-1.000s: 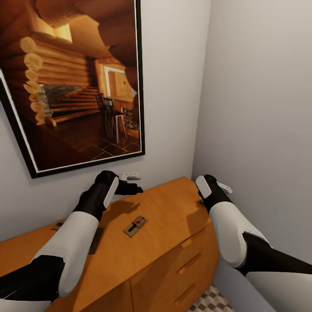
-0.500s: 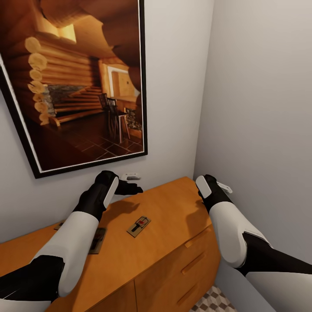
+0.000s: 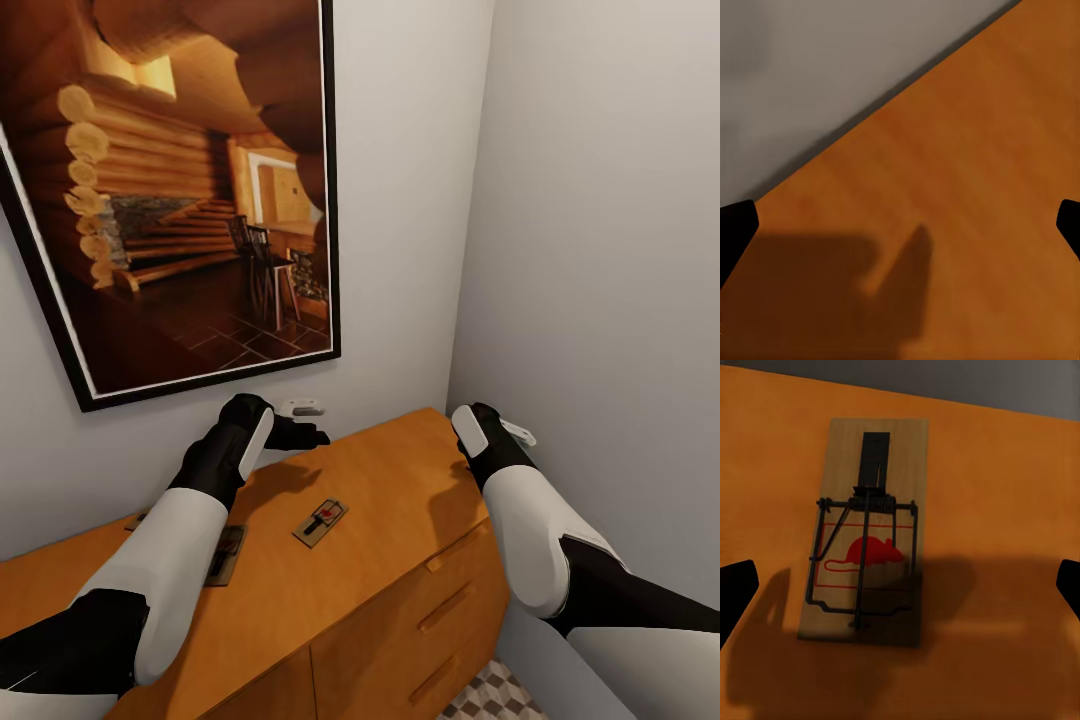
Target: Take the four mousetraps from the cabinet in the bathroom and place them on the bathroom floor. Make sure all four end up on the same floor surface, and ensure that at least two of them are either under or directly next to the same bathroom sink.
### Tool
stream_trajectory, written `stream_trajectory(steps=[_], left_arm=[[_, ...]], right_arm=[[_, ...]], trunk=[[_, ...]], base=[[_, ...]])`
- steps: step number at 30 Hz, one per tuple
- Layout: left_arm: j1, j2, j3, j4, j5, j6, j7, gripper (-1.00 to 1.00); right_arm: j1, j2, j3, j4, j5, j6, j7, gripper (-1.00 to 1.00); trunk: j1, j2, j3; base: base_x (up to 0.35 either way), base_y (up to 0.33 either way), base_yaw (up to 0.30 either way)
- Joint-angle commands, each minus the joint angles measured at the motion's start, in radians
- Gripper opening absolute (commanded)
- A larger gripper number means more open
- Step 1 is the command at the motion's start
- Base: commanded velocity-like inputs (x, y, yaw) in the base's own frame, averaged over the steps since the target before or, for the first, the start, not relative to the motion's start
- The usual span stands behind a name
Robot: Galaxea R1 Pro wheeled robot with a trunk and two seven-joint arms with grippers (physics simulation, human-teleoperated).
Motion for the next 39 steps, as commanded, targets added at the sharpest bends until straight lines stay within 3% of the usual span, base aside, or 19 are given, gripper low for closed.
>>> stream_trajectory(steps=[1,39], left_arm=[[-0.001,0.0,-0.001,-0.001,0.005,0.004,0.003,1.0],[-0.001,-0.001,-0.001,0.0,0.006,0.004,0.003,1.0]], right_arm=[[-0.001,0.001,-0.002,-0.002,-0.003,0.006,-0.004,1.0],[-0.001,0.001,0.0,0.012,-0.003,0.006,0.063,1.0]], trunk=[[0.0,-0.001,-0.001],[0.0,-0.001,-0.001]], base=[[0.0,0.0,0.0],[0.0,0.0,0.0]])
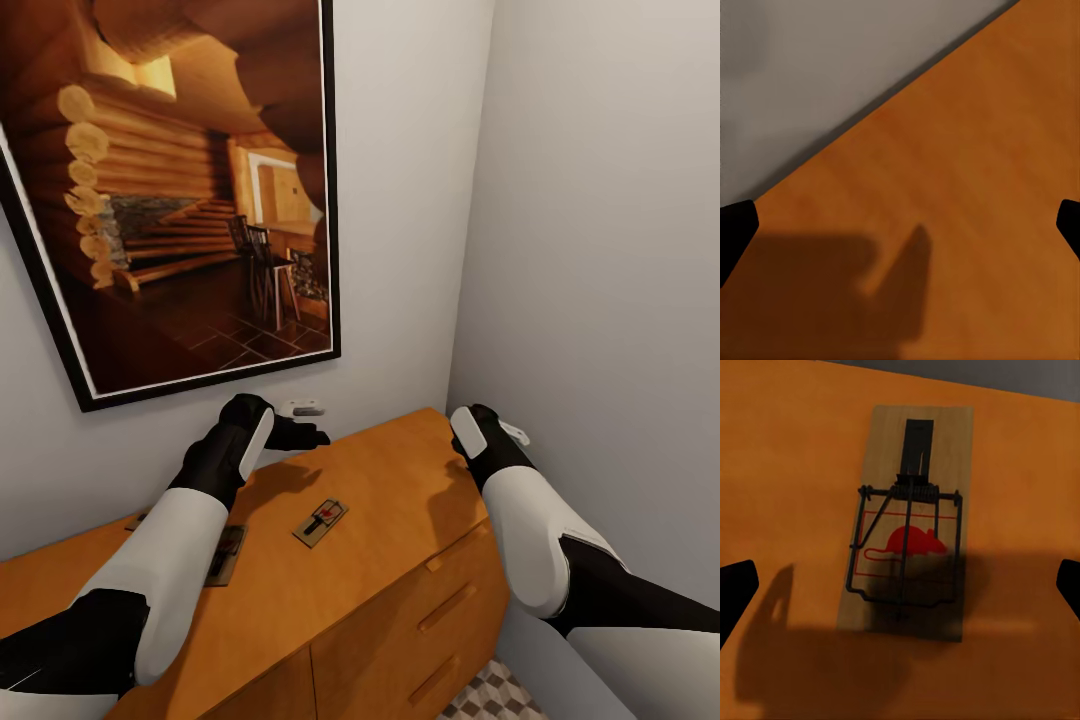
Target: Take the four mousetraps from the cabinet in the bathroom and place them on the bathroom floor. Make sure all four end up on the same floor surface, and ensure that at least two of them are either under or directly next to the same bathroom sink.
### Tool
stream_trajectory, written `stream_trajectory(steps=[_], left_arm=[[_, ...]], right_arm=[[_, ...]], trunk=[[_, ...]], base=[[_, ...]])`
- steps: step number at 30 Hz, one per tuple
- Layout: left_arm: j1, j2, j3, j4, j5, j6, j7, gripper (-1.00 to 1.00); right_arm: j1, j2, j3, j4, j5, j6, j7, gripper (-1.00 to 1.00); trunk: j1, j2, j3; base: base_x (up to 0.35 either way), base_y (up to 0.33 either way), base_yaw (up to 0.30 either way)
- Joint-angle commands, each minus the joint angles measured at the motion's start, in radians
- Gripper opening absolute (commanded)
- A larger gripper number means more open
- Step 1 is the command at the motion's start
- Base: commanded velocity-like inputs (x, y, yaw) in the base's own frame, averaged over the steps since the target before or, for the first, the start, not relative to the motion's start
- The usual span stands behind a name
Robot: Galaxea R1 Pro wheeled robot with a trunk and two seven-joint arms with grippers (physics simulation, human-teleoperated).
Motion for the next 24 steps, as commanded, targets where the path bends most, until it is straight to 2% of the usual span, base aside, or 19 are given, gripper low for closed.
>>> stream_trajectory(steps=[1,24], left_arm=[[-0.001,0.001,-0.001,-0.001,0.005,0.004,0.003,1.0],[-0.001,0.002,-0.001,0.018,0.004,0.003,0.002,1.0]], right_arm=[[-0.001,0.001,-0.002,-0.002,-0.004,0.004,-0.005,1.0],[-0.001,0.001,-0.002,0.016,-0.003,0.002,0.01,1.0]], trunk=[[0.0,-0.001,-0.001],[0.0,-0.001,-0.001]], base=[[0.0,0.0,0.0],[0.0,0.0,0.0]])
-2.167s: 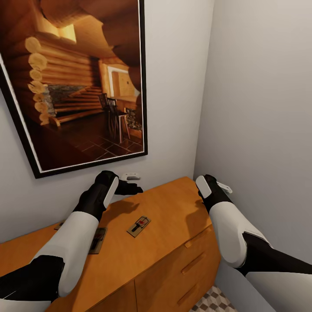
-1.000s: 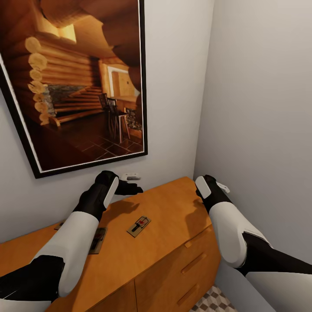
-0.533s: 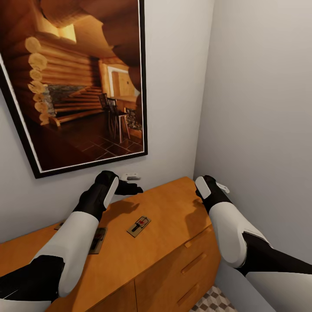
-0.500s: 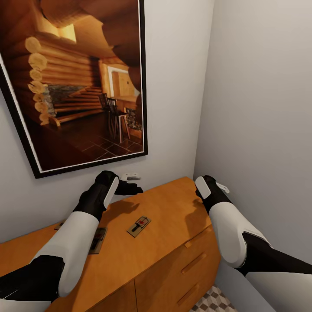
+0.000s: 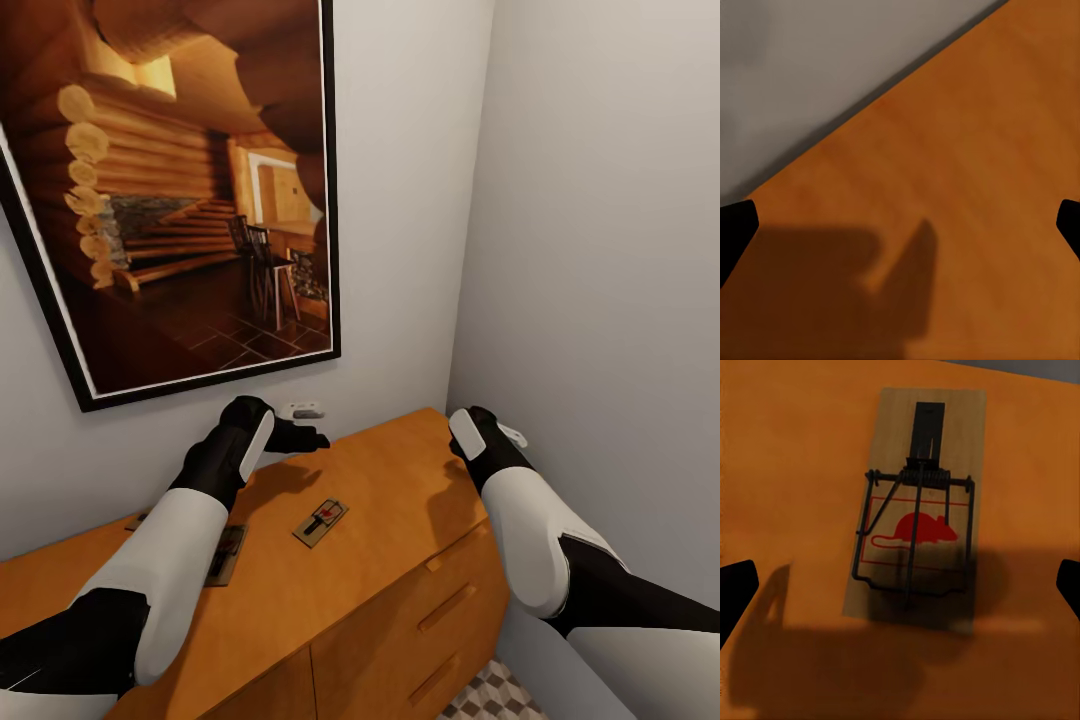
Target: Take the four mousetraps from the cabinet in the bathroom and place them on the bathroom floor. Make sure all four end up on the same floor surface, and ensure that at least two of them are either under or directly next to the same bathroom sink.
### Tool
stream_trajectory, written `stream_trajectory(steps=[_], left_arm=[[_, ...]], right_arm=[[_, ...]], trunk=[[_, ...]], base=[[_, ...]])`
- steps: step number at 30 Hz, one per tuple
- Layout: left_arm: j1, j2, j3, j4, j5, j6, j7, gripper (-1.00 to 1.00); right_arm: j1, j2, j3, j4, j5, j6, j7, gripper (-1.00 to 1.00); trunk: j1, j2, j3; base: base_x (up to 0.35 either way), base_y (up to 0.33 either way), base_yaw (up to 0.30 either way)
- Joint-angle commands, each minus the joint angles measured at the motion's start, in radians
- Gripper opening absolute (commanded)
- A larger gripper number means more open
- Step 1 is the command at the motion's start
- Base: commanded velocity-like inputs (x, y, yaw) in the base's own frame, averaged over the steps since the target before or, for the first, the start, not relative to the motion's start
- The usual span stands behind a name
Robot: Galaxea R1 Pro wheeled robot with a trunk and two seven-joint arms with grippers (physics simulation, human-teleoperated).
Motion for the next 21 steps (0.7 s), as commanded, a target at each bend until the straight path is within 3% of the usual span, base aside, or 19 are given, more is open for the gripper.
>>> stream_trajectory(steps=[1,21], left_arm=[[-0.001,0.0,-0.001,-0.001,0.005,0.004,0.003,1.0],[-0.001,0.0,-0.001,0.001,0.005,0.004,0.002,1.0]], right_arm=[[-0.001,0.001,-0.001,-0.002,-0.005,0.004,-0.005,1.0],[-0.001,0.001,-0.002,-0.001,-0.005,0.006,0.01,1.0]], trunk=[[0.0,-0.001,-0.001],[0.0,-0.001,-0.001]], base=[[0.0,0.0,0.0],[0.0,0.0,0.0]])
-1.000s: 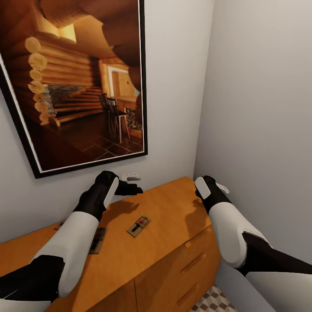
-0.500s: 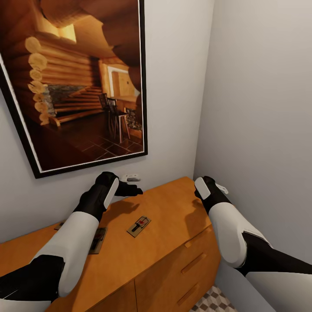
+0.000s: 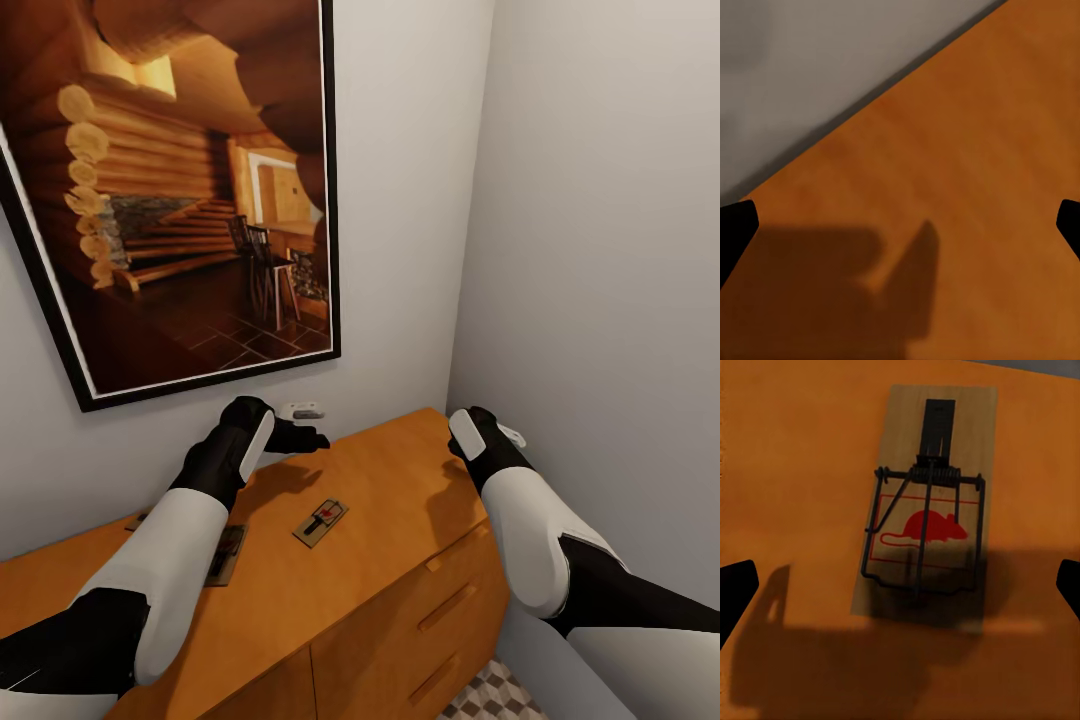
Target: Take the four mousetraps from the cabinet in the bathroom and place them on the bathroom floor. Make sure all four end up on the same floor surface, and ensure that at least two of them are either under or directly next to the same bathroom sink.
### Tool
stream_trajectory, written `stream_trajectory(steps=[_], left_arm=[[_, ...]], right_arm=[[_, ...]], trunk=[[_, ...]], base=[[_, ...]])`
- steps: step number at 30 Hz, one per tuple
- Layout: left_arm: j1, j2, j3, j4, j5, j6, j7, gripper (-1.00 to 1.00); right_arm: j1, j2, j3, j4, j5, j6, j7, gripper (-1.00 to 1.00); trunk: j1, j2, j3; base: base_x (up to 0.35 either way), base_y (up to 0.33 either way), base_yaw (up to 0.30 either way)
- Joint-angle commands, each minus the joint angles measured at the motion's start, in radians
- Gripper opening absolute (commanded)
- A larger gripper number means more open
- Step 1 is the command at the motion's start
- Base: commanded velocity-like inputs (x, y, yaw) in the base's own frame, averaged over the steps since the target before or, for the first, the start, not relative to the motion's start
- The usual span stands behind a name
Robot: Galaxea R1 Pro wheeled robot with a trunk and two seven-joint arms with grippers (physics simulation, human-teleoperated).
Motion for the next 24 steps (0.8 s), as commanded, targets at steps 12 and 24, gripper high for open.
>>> stream_trajectory(steps=[12,24], left_arm=[[-0.001,0.0,-0.001,-0.001,0.005,0.004,0.003,1.0],[-0.001,0.001,-0.001,-0.001,0.005,0.004,0.003,1.0]], right_arm=[[-0.001,0.001,-0.001,0.0,-0.006,0.004,0.019,1.0],[-0.001,0.001,-0.001,0.001,-0.001,0.002,0.026,1.0]], trunk=[[0.0,-0.001,-0.001],[0.0,-0.001,-0.001]], base=[[0.0,0.0,0.0],[0.0,0.0,0.0]])
